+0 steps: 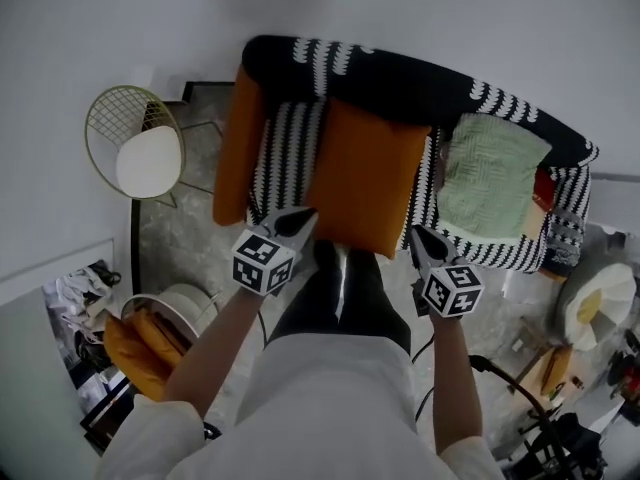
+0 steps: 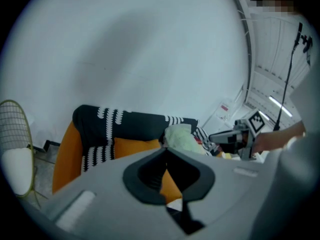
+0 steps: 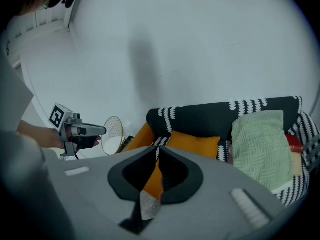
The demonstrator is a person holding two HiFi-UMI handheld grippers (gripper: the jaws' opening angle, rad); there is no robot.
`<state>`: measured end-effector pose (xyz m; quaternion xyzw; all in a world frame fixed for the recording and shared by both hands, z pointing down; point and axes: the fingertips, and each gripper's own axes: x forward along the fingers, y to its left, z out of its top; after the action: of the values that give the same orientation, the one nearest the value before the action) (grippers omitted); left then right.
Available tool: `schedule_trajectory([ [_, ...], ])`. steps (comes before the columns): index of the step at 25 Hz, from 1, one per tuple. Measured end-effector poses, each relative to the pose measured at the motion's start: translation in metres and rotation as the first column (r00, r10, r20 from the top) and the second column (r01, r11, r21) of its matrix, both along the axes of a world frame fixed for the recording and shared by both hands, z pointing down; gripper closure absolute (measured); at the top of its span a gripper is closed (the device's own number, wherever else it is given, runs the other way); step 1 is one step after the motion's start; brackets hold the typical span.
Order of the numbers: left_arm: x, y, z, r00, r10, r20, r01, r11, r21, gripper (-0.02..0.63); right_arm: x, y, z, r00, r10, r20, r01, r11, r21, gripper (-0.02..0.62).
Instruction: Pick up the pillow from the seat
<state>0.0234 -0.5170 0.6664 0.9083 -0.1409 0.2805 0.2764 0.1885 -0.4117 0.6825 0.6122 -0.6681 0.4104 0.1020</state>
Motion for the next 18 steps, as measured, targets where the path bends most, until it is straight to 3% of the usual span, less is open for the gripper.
schedule_trajectory([
  [5,0.008,-0.014,0.036,0.999,-0.039,0.028,0.04,0.998,-0.046,0.603,0.005,-0.012,0.037,0.999,-0.03,0.044,0.031,0.999,-0.04,0.568],
  [18,0.027,-0.044,0.129,0.995,-0.07,0.07,0.075,0.995,-0.072,0.588,0.024,-0.048,0.135,0.992,-0.064,0.106,0.077,0.99,-0.118,0.552],
])
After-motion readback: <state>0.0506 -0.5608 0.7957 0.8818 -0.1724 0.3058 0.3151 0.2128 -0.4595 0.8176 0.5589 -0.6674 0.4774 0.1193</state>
